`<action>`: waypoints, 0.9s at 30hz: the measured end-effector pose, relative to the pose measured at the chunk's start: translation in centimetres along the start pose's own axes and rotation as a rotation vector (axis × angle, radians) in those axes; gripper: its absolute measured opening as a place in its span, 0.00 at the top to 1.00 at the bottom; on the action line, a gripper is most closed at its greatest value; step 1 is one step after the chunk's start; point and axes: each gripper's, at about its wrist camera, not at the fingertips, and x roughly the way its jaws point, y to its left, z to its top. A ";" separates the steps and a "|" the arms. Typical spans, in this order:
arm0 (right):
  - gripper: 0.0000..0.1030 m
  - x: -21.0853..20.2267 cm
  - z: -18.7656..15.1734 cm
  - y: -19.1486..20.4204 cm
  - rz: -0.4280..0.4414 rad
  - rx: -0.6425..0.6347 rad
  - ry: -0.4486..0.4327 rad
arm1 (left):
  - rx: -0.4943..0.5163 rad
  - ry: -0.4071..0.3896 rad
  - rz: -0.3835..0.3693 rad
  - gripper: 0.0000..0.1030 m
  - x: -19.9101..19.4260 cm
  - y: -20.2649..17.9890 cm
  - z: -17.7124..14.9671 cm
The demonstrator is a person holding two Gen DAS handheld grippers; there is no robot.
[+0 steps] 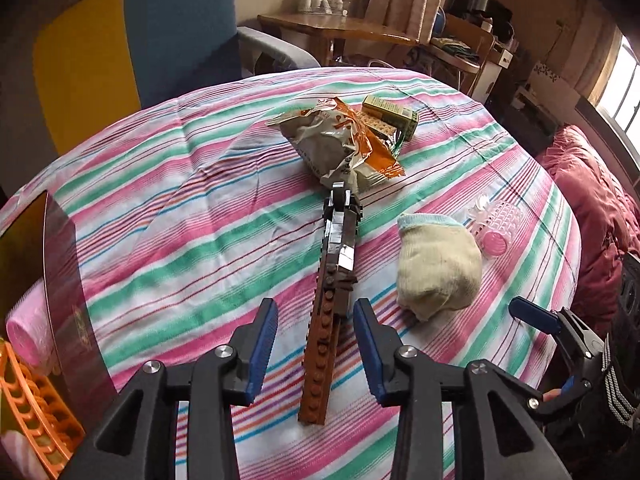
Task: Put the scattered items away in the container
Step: 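Grasp the brown toy stick with the left gripper and lift it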
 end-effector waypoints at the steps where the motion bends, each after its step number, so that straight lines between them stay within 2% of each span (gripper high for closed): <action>1: 0.00 0.0 0.0 0.0 0.000 -0.002 -0.001 | 0.017 0.012 -0.004 0.61 0.4 -0.3 0.5; 6: 0.00 0.1 -0.3 0.4 -0.012 -0.030 -0.008 | 0.043 0.054 -0.013 0.59 2.7 -1.1 2.8; 10: 0.00 0.2 -0.5 0.7 -0.024 -0.052 -0.014 | 0.026 0.092 -0.038 0.60 4.6 -0.8 4.0; 11: 0.00 0.2 -0.5 0.7 -0.026 -0.054 -0.017 | 0.019 0.090 -0.040 0.68 4.8 -0.6 4.0; 15: 0.00 0.3 -0.6 0.9 -0.041 -0.067 -0.025 | -0.005 0.084 -0.043 0.80 5.4 0.0 4.0; 20: 0.00 0.4 -0.5 1.1 -0.058 -0.060 -0.037 | -0.063 0.061 -0.034 0.80 4.5 1.2 2.5; 27: 0.00 1.2 1.6 0.9 0.025 0.001 -0.009 | -0.149 0.044 -0.049 0.79 1.8 2.3 -1.8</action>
